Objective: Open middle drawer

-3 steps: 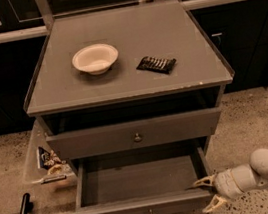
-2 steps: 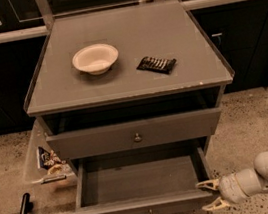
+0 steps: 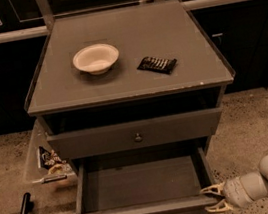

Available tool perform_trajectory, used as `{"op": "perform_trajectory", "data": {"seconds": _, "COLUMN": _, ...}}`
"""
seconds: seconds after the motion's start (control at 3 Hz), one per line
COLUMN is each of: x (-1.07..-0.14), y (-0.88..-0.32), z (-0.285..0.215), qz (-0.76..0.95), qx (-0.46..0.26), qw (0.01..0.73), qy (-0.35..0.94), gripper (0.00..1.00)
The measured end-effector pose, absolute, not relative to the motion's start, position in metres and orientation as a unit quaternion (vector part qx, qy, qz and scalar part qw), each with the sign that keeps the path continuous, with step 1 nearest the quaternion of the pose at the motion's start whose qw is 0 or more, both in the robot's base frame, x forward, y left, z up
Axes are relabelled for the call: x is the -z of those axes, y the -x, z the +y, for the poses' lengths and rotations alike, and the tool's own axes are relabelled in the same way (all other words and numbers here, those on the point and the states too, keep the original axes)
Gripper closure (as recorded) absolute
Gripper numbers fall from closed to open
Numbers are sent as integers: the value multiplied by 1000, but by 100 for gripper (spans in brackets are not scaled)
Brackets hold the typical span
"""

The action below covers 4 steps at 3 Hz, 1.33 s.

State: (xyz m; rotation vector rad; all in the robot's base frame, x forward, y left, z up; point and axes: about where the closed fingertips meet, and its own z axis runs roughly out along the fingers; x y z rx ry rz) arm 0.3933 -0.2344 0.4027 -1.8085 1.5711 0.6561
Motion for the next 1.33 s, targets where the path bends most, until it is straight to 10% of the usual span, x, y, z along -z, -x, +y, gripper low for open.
{"op": "perform_trajectory", "data": {"seconds": 1.33, "x": -403, "y": -393, "z": -234, "qz": 599, "qx": -250, "qw": 323, "qy": 689, "gripper": 0}}
